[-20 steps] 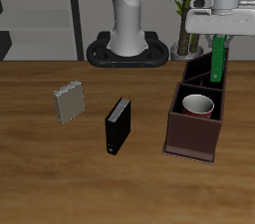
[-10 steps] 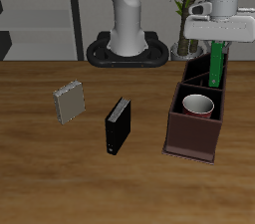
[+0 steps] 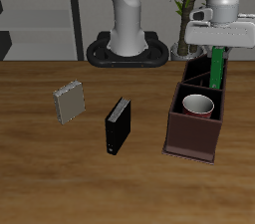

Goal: Place the red mug into the left desk caddy's right compartment and place the green book into the left desk caddy's back compartment

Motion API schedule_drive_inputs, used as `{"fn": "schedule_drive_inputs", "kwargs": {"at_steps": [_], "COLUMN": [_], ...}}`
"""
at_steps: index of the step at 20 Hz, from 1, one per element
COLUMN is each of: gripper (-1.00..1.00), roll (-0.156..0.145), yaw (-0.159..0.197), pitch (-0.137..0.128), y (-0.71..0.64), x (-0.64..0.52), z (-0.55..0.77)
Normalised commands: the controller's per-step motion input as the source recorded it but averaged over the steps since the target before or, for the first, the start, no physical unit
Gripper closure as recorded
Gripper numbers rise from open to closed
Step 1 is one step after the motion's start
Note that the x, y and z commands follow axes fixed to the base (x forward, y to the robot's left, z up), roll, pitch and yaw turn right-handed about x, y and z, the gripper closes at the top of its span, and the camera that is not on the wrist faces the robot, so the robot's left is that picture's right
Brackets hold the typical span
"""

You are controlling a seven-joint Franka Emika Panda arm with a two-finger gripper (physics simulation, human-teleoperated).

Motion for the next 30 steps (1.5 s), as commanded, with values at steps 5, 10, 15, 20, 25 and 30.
{"fn": "schedule_drive_inputs", "kwargs": {"at_steps": [5,10,15,20,25,30], "gripper": [1.00,1.00,1.00,1.00,1.00,1.00], "roll": [0.001,-0.002,-0.002,0.005,-0.007,0.005], "yaw": [0.011,0.005,0.006,0.006,0.006,-0.009], "pitch": [0.023,0.029,0.032,0.031,0.018,0.029], "y": [0.04,0.03,0.02,0.03,-0.01,0.00], "x": [0.07,0.05,0.07,0.04,0.06,0.06], "z": [-0.16,-0.23,-0.19,-0.21,-0.11,-0.14]}}
